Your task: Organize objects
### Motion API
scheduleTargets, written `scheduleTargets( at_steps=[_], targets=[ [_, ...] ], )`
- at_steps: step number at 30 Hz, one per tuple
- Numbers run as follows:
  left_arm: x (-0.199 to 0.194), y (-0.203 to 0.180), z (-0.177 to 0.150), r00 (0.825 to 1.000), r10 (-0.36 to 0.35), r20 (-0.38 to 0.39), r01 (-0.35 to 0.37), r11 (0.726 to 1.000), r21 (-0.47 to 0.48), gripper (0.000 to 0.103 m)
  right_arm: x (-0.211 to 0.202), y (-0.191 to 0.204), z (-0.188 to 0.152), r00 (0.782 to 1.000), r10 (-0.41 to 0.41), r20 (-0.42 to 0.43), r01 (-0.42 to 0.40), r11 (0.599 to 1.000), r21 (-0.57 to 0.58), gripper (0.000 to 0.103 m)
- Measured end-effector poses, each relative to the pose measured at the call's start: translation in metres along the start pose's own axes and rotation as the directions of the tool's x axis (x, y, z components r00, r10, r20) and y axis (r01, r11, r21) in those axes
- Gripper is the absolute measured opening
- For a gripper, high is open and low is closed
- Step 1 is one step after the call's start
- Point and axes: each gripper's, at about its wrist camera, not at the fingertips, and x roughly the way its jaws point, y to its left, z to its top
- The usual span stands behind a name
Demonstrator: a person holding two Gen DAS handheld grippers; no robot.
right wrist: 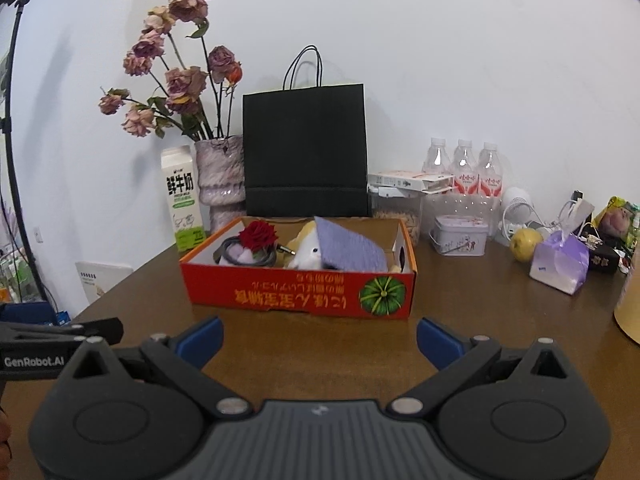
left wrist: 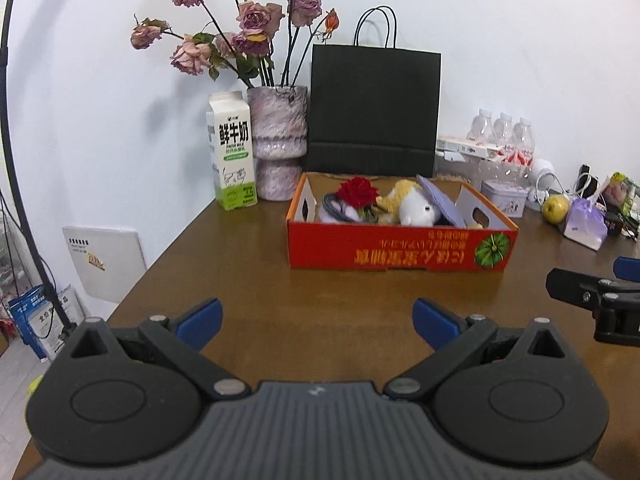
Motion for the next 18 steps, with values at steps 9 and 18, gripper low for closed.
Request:
scheduleTargets(
  at_steps=[9, 18],
  targets=[
    [-0.019, 0.000, -0.009, 1.000, 0.002, 0.000, -0.002, 1.000, -0.008, 0.103, -0.020, 0.008, -0.009, 1.000, 0.000, 0.000, 0.000, 1.000, -0.013, 0.103],
    [-0.026, 0.000, -0.011, 1.000, -0.005, 0.006, 0.005, 1.000, -0.007, 0.103, -0.027, 0.009, -0.011, 1.000, -0.007, 0.003, 0.007, 1.000, -0.016, 0.103]
  ],
)
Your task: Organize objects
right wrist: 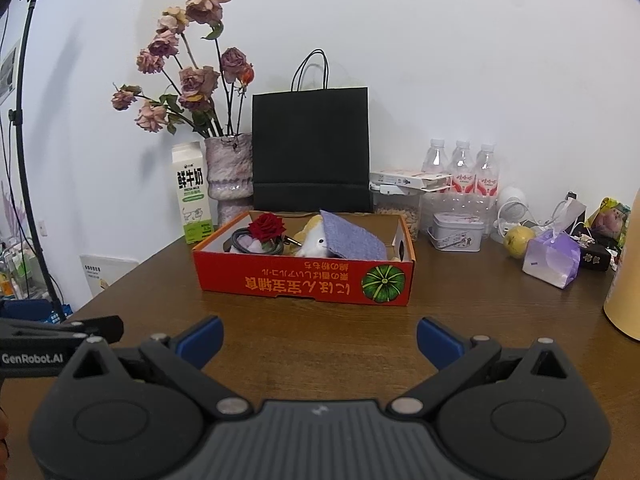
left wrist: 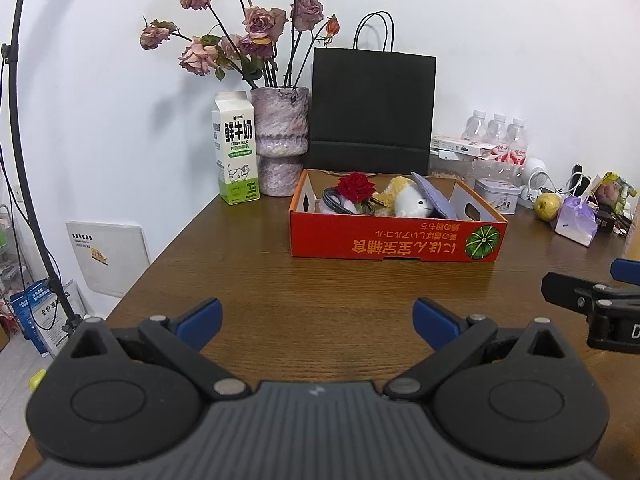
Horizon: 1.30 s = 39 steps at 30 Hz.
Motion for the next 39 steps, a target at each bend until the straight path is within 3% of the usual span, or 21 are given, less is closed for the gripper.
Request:
scheduleTargets(
  at_steps=[39],
  targets=[
    [-0.001, -0.003, -0.001, 1.000, -0.007, -0.008, 0.007, 1.000, 0.010, 0.103, 0.000, -0.015, -0.006, 1.000, -0.004, -0.006, 0.004, 1.000, 0.010, 0.103]
  ],
)
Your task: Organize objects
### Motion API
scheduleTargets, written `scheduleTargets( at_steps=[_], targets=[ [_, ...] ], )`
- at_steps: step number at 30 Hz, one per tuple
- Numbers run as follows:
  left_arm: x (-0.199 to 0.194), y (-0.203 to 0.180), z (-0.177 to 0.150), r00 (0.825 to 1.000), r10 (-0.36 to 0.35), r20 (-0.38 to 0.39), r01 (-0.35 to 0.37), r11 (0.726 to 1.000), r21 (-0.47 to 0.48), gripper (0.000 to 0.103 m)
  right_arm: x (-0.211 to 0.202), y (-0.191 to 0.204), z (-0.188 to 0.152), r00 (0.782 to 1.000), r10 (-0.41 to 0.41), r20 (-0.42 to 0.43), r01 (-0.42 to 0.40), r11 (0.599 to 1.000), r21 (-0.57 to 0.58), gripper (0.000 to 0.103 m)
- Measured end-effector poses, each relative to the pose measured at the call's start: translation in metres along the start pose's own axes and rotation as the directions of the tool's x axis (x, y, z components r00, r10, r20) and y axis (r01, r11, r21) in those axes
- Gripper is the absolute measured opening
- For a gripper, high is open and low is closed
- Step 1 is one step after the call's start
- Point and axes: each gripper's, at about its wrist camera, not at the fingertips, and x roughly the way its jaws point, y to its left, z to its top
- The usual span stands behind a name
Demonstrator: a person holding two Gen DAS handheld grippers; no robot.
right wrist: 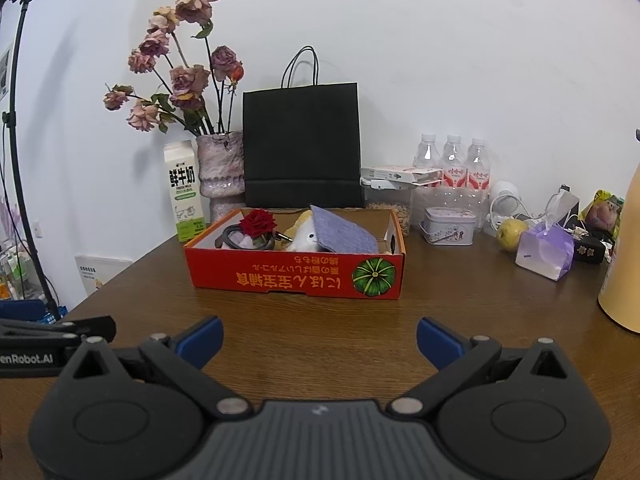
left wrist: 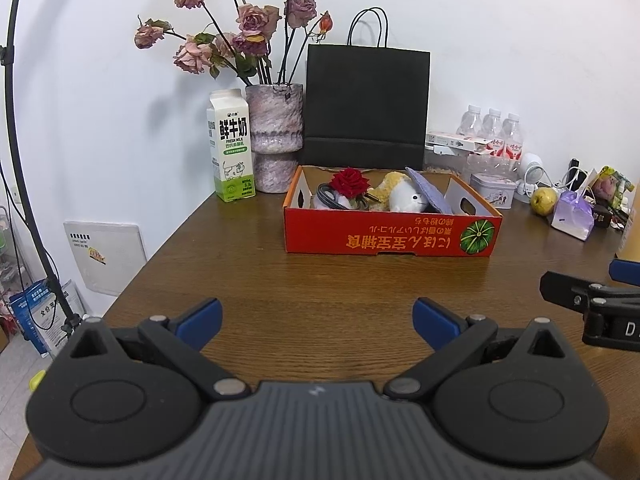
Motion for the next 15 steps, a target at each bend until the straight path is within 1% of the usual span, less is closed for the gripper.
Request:
scheduleTargets(
  at_steps=[15],
  targets=[
    [0.0012, -0.0029, -0.0044, 1.000, -0.012, -0.010, 0.012, 1.000, 0.003, 0.103, 0.0017, 0.0004, -0.0012, 1.000, -0.001, -0.003, 0.001, 1.000, 0.001, 0.103]
  ],
)
